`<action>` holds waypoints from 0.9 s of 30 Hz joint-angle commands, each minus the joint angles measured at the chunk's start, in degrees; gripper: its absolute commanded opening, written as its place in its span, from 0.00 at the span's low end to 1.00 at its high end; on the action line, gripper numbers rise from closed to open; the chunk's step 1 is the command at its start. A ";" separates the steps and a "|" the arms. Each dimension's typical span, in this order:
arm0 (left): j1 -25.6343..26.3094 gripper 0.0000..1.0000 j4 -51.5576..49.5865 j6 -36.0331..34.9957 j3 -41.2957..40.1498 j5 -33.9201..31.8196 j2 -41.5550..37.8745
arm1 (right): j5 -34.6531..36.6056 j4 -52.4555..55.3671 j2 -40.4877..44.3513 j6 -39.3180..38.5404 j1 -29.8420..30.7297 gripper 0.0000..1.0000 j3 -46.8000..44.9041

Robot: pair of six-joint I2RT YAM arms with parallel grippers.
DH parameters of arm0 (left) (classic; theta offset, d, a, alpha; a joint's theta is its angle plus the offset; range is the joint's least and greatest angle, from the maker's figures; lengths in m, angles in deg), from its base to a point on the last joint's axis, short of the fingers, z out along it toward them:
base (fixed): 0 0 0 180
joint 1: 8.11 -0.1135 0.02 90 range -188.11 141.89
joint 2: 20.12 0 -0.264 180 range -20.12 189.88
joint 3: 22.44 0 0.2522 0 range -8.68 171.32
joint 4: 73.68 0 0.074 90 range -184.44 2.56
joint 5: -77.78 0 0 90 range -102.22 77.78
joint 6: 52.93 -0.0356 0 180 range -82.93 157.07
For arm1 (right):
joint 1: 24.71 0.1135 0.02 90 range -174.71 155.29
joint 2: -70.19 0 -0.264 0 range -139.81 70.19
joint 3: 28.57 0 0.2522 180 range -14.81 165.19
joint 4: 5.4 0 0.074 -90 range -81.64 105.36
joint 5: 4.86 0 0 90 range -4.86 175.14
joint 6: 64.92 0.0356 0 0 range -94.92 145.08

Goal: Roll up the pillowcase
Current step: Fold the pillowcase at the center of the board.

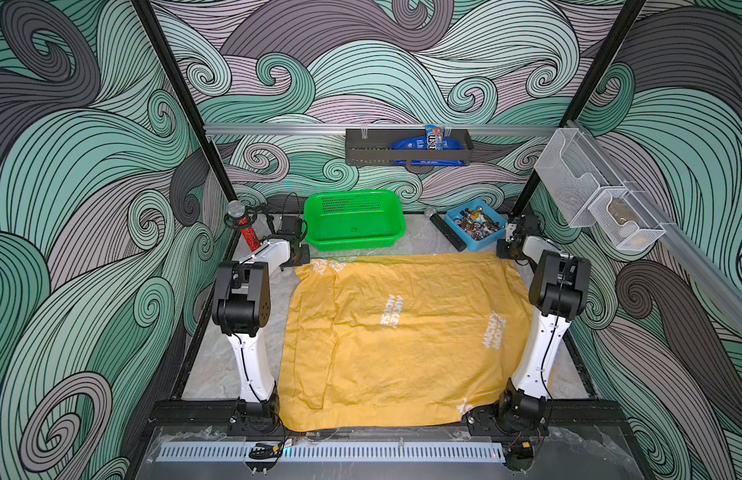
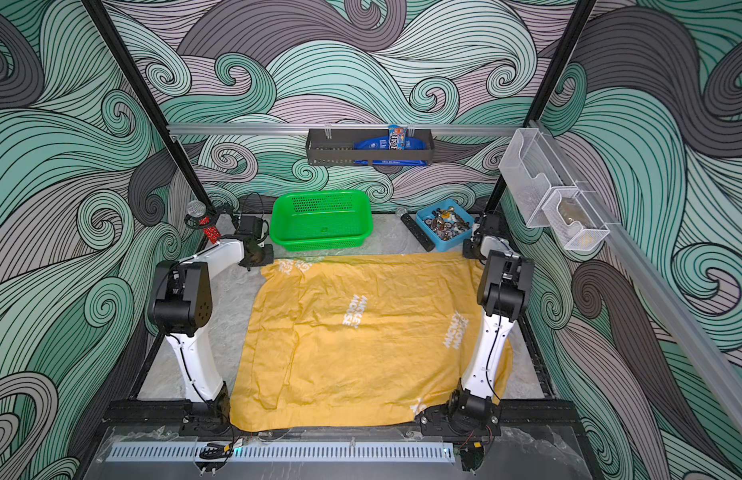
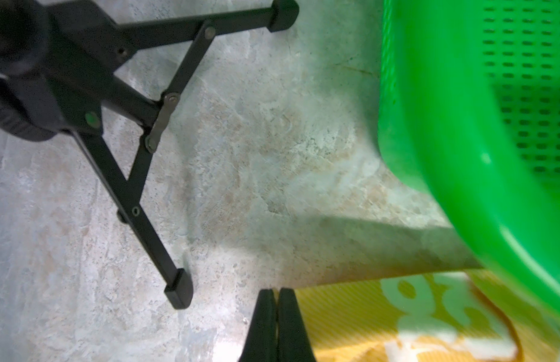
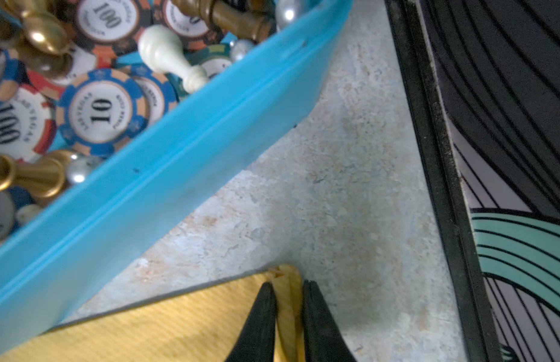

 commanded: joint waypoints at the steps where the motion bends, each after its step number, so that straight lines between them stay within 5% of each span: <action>1: -0.23 0.00 -2.33 -0.32 1.45 0.08 -0.18 | 0.22 3.58 -1.81 -0.42 -0.26 0.11 0.43; 7: 0.14 0.00 -2.47 2.99 -1.88 -1.14 -4.66 | -1.07 2.62 5.34 -0.39 -0.11 0.00 0.00; 17: 0.82 0.00 3.90 8.44 -15.52 -5.18 -22.62 | -2.09 -5.44 26.10 2.88 -0.01 0.00 -15.75; 22: 1.20 0.00 9.99 6.22 -19.49 -8.15 -32.47 | -1.47 -12.66 37.26 5.10 -0.56 0.00 -26.02; 27: 0.83 0.00 22.61 1.17 -19.92 -9.95 -36.34 | -4.84 -16.76 41.50 7.11 -1.75 0.00 -25.93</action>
